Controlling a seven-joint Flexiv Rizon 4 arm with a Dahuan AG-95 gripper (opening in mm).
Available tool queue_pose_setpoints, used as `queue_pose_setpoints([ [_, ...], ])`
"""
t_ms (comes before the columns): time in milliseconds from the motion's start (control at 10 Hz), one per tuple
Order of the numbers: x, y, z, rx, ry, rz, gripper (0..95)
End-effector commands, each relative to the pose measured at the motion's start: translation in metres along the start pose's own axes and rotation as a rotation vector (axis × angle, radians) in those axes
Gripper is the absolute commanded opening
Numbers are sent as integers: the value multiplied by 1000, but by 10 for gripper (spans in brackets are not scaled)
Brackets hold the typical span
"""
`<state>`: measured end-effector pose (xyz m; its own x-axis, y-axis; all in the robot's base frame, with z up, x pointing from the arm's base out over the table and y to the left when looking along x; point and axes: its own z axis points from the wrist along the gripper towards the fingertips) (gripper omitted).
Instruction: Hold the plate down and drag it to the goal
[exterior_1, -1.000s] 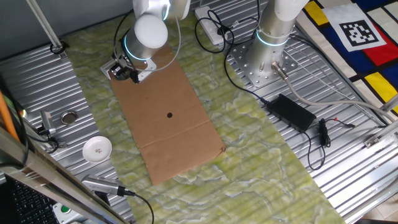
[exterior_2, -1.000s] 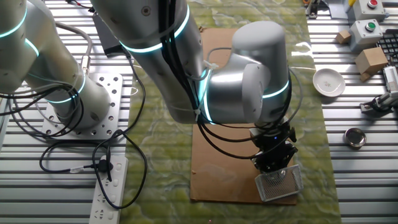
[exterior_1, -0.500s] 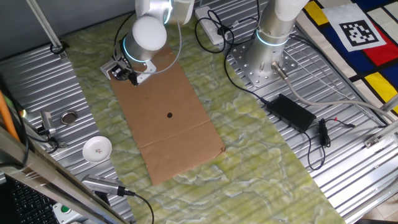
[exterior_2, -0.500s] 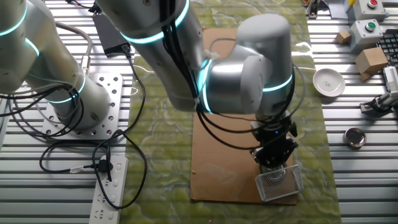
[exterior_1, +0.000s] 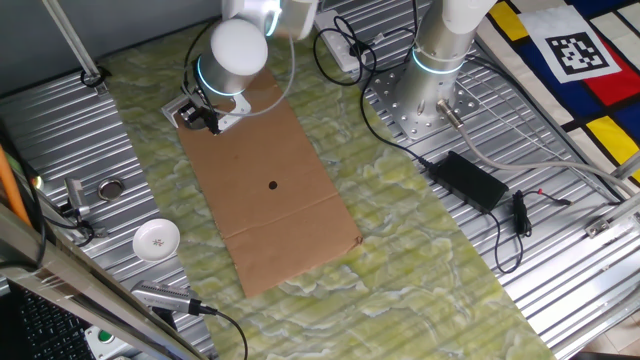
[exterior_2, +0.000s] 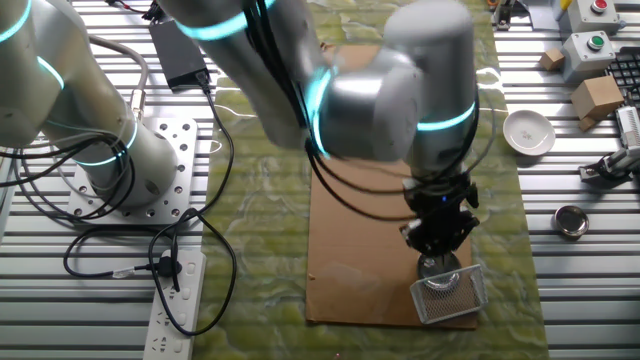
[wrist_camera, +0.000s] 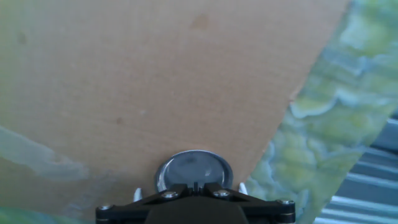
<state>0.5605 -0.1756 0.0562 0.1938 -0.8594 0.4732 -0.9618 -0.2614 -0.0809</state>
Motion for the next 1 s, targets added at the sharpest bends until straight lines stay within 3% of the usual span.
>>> queue_pose_setpoints([
  [100, -13, -1, -36, -131, -251, 562, 0],
  [200, -17, 2, -43, -163, -311, 714, 0],
  [300, -30, 7, -60, -228, -383, 952, 0],
  [500, -48, 19, -84, -336, -425, 1225, 0],
  [600, -51, 22, -90, -409, -473, 1333, 0],
  [800, -52, 23, -90, -502, -502, 1446, 0],
  [900, -52, 23, -90, -569, -481, 1498, 0],
  [1000, -52, 23, -90, -610, -451, 1528, 0],
])
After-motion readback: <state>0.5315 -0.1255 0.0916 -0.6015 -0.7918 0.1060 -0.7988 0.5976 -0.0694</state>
